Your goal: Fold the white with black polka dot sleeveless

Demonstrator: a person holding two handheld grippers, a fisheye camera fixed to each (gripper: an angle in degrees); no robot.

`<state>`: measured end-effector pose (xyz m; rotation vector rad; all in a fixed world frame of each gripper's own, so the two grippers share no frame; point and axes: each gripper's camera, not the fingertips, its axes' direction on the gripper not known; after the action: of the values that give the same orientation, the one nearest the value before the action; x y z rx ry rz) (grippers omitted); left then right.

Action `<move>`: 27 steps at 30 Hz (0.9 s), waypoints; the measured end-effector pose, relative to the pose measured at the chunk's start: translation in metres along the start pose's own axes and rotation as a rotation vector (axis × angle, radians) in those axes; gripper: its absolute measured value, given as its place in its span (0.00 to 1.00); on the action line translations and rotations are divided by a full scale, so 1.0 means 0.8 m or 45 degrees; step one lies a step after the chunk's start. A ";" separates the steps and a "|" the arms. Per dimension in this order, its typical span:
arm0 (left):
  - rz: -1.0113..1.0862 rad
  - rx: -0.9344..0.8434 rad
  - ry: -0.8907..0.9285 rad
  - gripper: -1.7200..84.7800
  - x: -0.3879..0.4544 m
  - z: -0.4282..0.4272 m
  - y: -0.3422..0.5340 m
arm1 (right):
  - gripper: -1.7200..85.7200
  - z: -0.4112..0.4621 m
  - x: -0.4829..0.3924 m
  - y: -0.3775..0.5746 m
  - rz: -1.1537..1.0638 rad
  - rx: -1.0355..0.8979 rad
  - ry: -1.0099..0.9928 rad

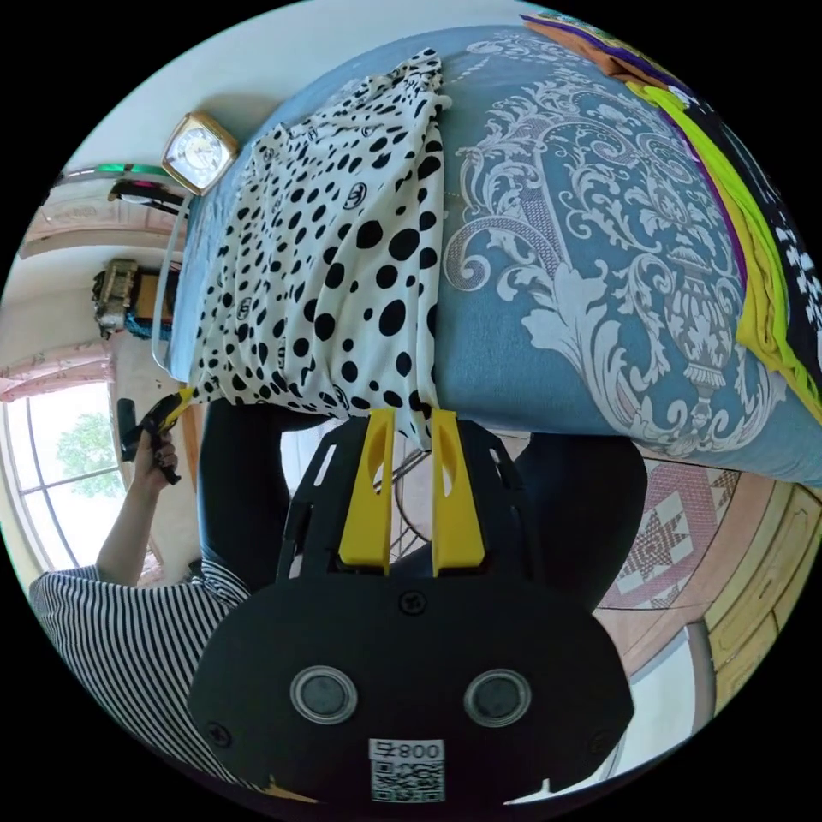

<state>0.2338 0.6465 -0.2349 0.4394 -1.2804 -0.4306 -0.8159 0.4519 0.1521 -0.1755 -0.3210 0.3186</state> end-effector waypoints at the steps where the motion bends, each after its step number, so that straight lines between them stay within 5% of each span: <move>1: 0.001 -0.002 0.000 0.03 -0.001 -0.001 0.002 | 0.08 0.006 -0.004 0.000 0.004 -0.021 0.044; 11: 0.000 0.040 0.055 0.03 -0.020 -0.026 0.030 | 0.03 -0.007 0.013 0.037 -0.013 -0.028 -0.059; 18: -0.010 0.108 0.163 0.03 -0.039 -0.049 0.051 | 0.03 -0.069 0.057 0.082 -0.005 0.140 -0.377; 27: 0.088 0.277 0.320 0.03 0.006 -0.076 -0.067 | 0.02 -0.214 0.084 -0.030 -0.132 0.420 -0.490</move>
<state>0.2905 0.6037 -0.2737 0.6109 -1.0974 -0.1706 -0.6914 0.4318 0.0166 0.2303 -0.6493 0.2971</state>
